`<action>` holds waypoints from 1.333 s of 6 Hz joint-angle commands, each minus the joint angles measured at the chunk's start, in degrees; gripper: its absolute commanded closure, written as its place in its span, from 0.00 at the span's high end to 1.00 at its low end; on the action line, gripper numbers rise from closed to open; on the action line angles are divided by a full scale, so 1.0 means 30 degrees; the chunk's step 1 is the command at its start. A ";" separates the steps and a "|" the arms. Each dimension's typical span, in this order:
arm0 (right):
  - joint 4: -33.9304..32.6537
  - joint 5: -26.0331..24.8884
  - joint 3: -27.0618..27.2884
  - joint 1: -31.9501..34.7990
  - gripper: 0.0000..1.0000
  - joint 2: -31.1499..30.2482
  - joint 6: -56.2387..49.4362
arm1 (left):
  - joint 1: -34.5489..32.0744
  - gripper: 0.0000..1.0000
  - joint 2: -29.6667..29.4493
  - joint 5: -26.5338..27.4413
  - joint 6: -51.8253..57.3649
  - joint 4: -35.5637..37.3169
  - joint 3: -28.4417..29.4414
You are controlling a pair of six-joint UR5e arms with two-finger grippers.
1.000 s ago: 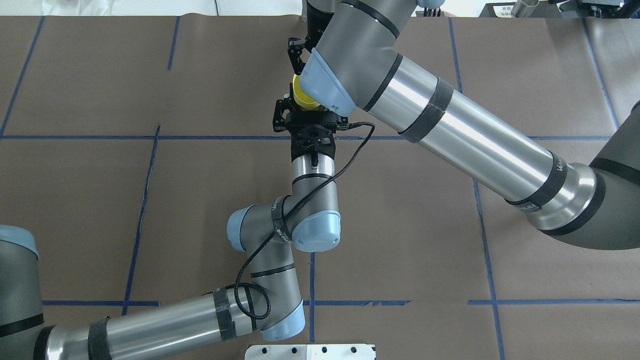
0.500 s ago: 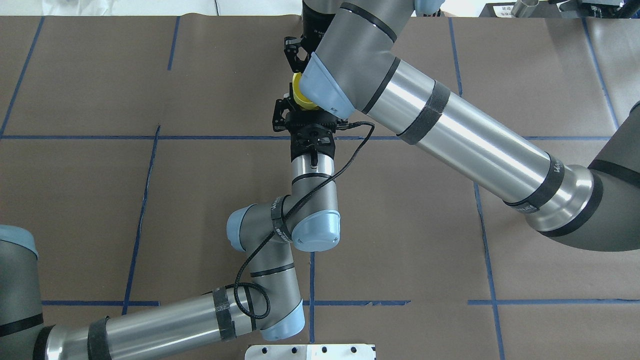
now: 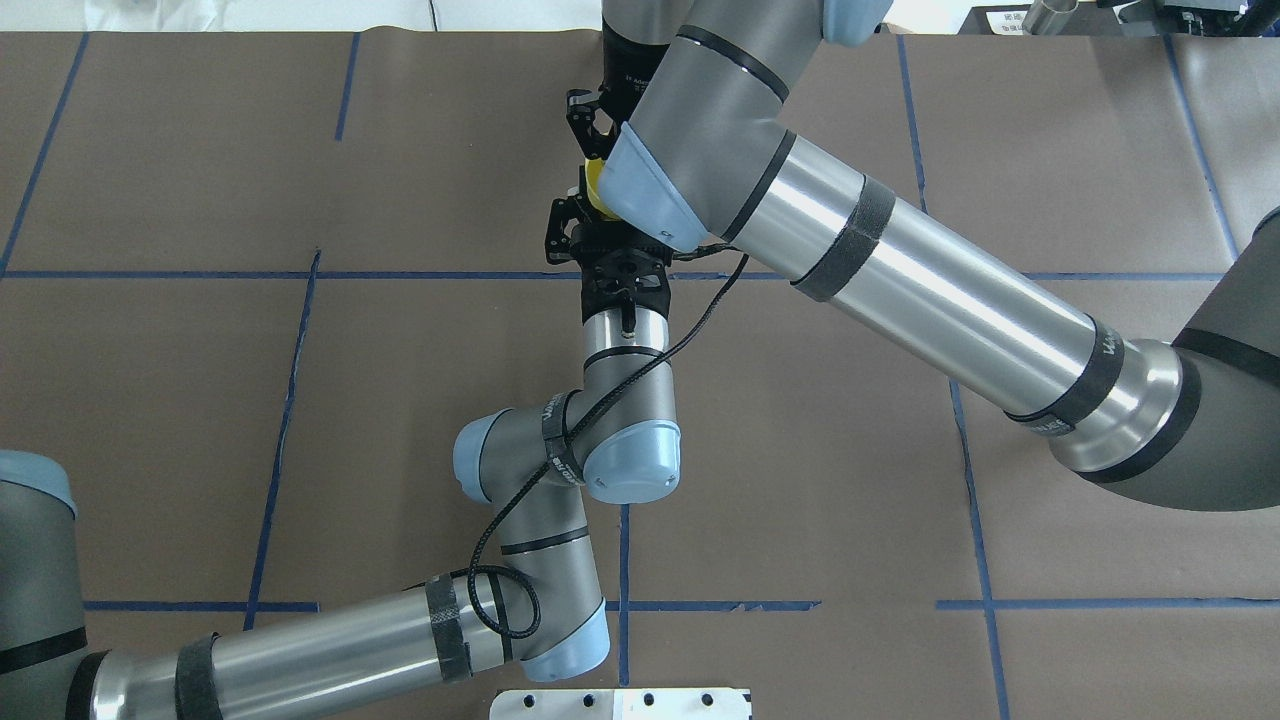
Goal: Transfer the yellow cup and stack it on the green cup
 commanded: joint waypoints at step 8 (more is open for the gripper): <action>-0.0143 0.0869 0.0028 0.0704 0.00 0.0056 0.0106 | -0.0011 1.00 0.0146 -0.0001 0.0307 0.0056 -0.0030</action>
